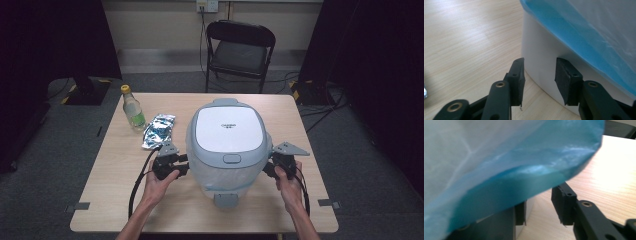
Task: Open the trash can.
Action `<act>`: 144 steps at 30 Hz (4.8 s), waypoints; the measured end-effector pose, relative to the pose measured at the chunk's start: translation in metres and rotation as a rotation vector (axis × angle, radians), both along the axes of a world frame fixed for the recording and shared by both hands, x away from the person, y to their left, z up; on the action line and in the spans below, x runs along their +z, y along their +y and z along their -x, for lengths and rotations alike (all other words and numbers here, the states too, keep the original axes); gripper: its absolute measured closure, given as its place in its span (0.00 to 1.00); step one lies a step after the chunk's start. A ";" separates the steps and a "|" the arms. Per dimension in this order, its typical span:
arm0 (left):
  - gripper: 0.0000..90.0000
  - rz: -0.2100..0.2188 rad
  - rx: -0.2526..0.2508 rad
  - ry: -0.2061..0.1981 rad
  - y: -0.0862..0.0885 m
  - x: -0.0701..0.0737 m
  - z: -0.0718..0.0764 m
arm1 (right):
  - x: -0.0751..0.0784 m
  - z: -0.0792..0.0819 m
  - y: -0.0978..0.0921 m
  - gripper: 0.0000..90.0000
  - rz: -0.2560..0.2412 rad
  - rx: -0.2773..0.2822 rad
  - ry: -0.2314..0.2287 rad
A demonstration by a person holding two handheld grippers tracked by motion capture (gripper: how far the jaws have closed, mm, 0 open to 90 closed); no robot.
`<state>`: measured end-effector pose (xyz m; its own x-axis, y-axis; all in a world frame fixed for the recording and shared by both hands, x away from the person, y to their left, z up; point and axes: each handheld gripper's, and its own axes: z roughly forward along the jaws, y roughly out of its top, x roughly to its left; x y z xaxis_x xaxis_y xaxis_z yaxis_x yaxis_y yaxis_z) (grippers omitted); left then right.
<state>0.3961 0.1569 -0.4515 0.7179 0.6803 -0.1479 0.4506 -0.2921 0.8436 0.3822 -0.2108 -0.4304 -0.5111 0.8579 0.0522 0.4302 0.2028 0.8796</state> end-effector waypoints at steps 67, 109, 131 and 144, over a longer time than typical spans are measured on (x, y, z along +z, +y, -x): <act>1.00 0.222 -0.292 -0.239 -0.002 0.165 0.063 | -0.069 0.012 -0.032 0.19 0.175 -0.089 0.181; 1.00 0.150 -0.455 -0.217 -0.075 0.159 0.064 | -0.069 0.012 -0.032 0.19 0.175 -0.089 0.182; 0.91 0.211 -0.431 -0.187 -0.060 0.156 0.057 | -0.069 0.012 -0.032 0.19 0.175 -0.089 0.182; 0.64 0.247 -0.346 -0.204 -0.031 0.150 0.055 | -0.069 0.012 -0.032 0.19 0.176 -0.089 0.182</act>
